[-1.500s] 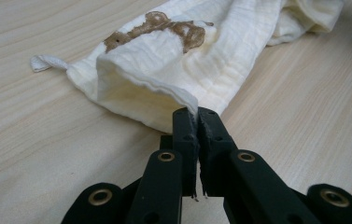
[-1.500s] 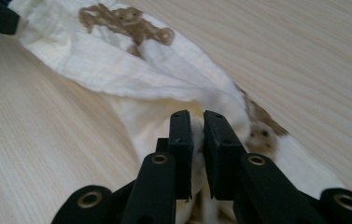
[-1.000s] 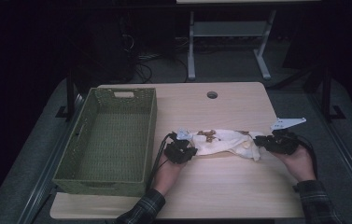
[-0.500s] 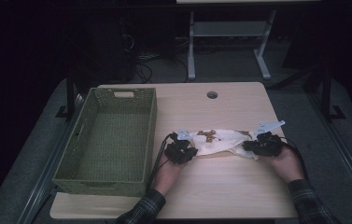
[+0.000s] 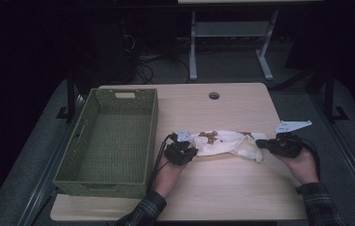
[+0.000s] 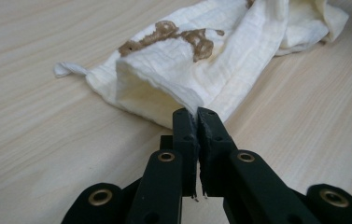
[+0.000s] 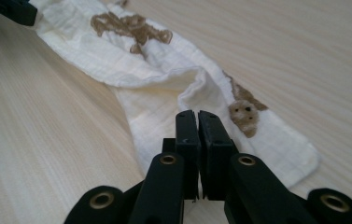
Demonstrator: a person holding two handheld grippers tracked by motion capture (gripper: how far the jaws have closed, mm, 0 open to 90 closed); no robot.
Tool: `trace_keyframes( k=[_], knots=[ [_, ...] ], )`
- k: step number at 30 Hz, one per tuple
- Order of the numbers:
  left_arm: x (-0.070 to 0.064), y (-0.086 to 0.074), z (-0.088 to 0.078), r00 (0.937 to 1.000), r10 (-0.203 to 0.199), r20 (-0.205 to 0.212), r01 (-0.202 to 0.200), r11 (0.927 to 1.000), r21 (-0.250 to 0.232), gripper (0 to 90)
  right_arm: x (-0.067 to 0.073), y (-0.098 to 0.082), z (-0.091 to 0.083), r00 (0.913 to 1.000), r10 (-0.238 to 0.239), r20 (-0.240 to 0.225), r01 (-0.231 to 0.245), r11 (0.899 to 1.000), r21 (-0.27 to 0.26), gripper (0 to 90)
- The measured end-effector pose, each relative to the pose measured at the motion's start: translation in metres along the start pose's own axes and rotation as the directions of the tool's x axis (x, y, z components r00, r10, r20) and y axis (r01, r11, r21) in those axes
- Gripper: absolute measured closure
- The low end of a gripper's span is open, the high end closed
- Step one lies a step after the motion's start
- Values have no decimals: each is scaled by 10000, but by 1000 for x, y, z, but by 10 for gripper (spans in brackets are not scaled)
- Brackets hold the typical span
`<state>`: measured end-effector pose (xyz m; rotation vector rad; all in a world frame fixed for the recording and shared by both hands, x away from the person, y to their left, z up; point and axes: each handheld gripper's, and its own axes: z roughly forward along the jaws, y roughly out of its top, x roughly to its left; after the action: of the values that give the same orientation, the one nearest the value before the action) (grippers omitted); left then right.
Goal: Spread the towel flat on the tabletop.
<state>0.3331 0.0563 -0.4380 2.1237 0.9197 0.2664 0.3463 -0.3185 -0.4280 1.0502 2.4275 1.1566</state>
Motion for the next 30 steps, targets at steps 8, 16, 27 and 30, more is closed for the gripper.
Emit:
trace_keyframes(
  k=[8,16,27,30],
  knots=[
    [-11,-4,-21,9993,305,-231,-303,9995,92,864,-3,-16,-30,9996,273,6,-272,9984,-490,877],
    [-20,-10,-34,9995,238,-186,-236,9996,135,865,-1,-39,-47,9990,389,-209,-399,9978,-522,877],
    [-51,-31,-43,9967,809,-37,-804,9939,754,865,31,-68,-52,9972,162,-726,-152,9998,142,877],
    [-53,-36,-47,9967,809,-122,-795,9929,890,865,36,-76,-54,9954,237,-930,-210,9993,305,877]
  ],
)
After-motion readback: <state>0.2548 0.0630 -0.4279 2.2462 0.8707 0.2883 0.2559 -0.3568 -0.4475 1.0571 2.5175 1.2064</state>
